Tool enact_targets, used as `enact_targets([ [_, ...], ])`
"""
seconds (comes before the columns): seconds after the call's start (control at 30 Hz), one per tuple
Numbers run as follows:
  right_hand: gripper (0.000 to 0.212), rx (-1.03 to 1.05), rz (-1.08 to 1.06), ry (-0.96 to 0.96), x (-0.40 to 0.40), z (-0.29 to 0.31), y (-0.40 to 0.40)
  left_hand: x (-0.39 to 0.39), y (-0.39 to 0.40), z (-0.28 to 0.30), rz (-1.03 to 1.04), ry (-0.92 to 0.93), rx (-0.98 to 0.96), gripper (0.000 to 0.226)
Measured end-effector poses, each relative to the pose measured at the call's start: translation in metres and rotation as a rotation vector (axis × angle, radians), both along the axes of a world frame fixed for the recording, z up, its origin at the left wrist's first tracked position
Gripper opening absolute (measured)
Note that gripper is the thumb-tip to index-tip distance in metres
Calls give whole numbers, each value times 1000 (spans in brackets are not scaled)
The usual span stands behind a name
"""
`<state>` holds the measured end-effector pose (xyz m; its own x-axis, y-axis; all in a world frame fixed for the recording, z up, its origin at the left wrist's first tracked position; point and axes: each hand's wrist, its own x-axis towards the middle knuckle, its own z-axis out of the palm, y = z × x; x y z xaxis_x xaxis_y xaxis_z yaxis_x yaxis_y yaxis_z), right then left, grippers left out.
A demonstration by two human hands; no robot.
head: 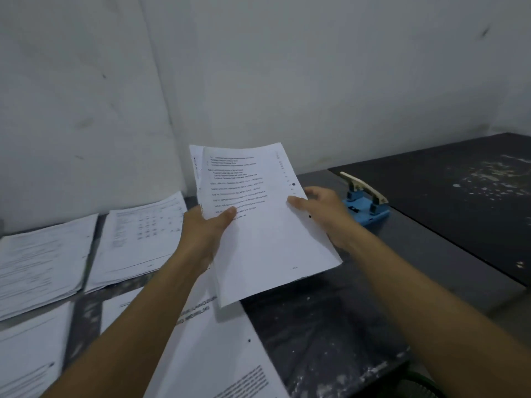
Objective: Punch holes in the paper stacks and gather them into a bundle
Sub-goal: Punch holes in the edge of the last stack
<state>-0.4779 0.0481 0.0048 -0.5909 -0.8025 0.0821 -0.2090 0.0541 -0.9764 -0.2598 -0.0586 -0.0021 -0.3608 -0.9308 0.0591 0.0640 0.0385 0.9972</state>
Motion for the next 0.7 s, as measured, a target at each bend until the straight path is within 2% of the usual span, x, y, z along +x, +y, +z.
enact_targets([
  [0.07,26,-14,87,-100,18,0,5,22,7,3,4,-36,3,33],
  [0.37,10,41,139,-147,108,-14,33,117,40,2,24,-129,-18,37],
  [0.57,9,129,179,-44,166,-26,64,167,68,-14,132,-429,-248,44],
  [0.7,9,201,190,73,196,-36,72,186,85,-34,178,-604,-387,41],
])
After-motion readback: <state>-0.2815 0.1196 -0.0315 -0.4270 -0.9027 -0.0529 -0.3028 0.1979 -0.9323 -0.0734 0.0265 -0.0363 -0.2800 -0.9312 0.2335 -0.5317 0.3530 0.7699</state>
